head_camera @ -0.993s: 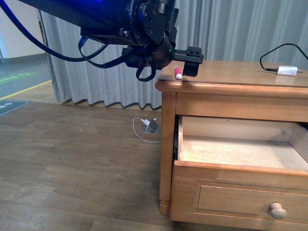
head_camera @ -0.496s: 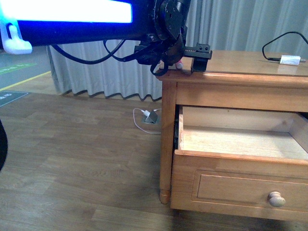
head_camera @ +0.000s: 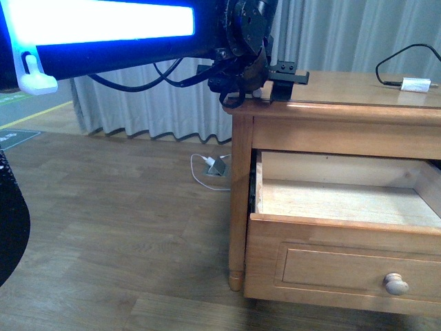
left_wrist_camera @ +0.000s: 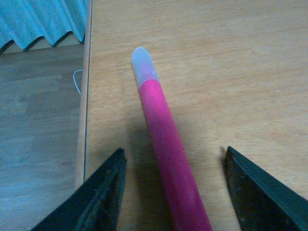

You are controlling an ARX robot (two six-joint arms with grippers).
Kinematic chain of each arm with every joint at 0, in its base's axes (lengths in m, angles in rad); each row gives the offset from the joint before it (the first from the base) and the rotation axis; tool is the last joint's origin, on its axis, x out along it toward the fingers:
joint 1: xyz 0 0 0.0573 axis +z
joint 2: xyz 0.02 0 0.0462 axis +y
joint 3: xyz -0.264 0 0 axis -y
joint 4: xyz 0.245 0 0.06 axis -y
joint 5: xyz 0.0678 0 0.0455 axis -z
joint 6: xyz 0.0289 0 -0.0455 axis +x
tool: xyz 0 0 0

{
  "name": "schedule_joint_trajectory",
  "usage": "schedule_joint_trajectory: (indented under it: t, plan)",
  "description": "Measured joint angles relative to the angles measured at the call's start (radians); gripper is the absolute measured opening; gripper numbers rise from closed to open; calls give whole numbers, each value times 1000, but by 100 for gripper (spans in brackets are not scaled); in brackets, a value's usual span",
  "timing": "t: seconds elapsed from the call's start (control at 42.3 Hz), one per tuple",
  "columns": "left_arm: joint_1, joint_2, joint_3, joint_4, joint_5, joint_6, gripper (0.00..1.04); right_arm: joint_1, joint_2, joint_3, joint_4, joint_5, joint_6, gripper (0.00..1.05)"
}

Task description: Place pink marker in drawer with both arms

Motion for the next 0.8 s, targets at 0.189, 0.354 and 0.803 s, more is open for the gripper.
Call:
schedule_joint_trajectory:
  t: [0.189, 0.354, 0.803]
  plan:
    - [-1, 0, 0, -3, 2, 13, 35, 0, 0, 0, 0, 0, 0, 96]
    - [4, 0, 2, -5, 17, 12, 15, 0, 0, 0, 0, 0, 0, 96]
    - [37, -567, -959, 515, 428, 250, 15, 0, 0, 0, 0, 0, 0, 96]
